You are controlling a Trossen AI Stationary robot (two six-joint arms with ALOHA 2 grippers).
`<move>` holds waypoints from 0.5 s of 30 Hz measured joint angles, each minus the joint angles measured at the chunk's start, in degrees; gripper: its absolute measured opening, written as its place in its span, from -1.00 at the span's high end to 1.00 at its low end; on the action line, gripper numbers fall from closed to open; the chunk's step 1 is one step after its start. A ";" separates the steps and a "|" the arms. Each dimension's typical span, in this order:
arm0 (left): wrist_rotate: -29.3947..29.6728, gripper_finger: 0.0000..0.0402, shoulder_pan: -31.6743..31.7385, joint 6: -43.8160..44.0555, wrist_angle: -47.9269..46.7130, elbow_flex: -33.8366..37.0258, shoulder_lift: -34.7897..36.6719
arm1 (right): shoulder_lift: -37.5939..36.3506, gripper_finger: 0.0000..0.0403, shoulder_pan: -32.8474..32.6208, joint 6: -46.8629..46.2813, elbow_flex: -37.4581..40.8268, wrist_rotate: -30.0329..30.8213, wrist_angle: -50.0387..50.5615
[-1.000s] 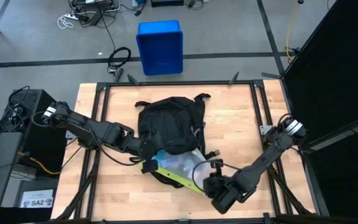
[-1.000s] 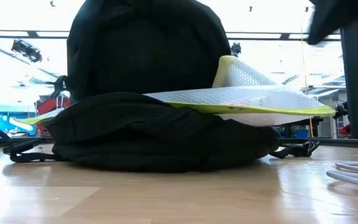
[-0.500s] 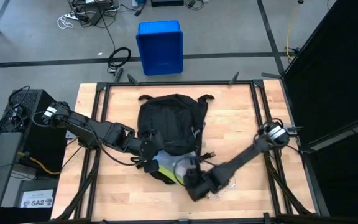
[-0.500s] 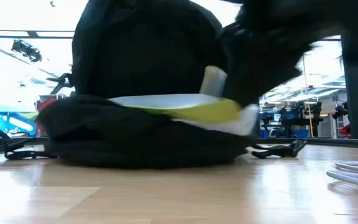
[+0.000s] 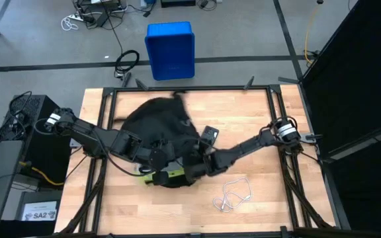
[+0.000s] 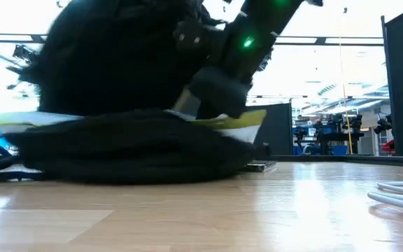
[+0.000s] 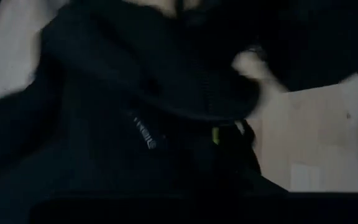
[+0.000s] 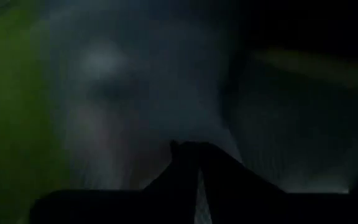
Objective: Unpack backpack
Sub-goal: Put the zip lock bag into the backpack
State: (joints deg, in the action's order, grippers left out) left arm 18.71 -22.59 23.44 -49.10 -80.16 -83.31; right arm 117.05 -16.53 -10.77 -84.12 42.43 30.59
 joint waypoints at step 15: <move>-0.08 0.97 -0.09 -0.35 -1.08 -0.07 0.09 | -6.48 1.00 -8.00 7.49 -0.08 -0.60 -7.87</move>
State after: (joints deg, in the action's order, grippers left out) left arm 18.63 -22.68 23.09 -50.17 -80.23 -83.22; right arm 110.57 -24.53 -3.28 -84.20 41.84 22.72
